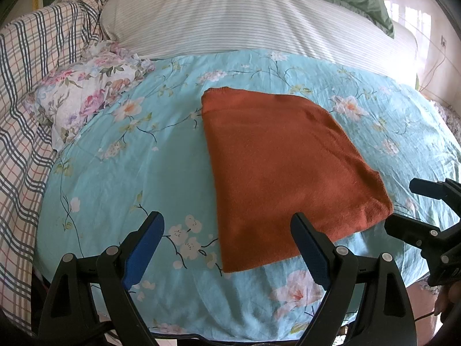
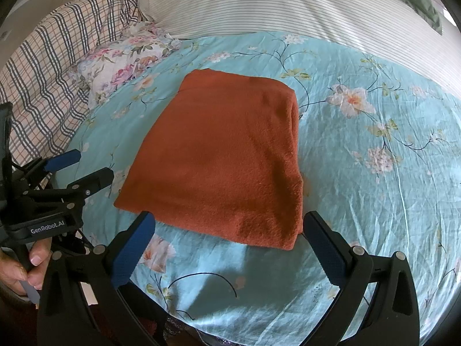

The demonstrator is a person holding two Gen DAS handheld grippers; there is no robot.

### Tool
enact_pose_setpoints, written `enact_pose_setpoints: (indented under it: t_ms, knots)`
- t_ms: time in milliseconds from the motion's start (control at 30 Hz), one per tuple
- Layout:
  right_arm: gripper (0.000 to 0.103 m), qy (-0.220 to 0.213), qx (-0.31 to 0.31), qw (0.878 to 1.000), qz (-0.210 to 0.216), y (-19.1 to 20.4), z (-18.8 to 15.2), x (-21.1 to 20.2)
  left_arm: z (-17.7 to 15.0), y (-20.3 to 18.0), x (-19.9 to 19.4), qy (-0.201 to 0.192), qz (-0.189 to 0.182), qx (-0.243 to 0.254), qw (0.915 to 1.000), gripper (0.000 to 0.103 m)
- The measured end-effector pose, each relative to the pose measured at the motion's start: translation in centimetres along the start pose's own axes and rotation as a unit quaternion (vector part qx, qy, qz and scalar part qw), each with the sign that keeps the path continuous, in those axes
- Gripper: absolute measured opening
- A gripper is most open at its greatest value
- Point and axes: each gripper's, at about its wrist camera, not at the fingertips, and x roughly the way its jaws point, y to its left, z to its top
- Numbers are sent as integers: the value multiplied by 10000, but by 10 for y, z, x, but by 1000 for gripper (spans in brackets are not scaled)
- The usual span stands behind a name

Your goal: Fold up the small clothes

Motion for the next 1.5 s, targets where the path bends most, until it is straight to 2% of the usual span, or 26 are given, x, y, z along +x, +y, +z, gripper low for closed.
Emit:
enact_pose_setpoints:
  t_ms: [433,933,1500]
  knots:
    - [102,12,-32,10000,22,-2,5,3,0,-1,2,26,-16,0,10000,90]
    - [102,12,-23,10000,87,-22,29,20,12,5,14,96,-57,-13,9999,90]
    - [102,67,5,9999,132,-20,30,29,17,7,25,134,31,-11,9999,90]
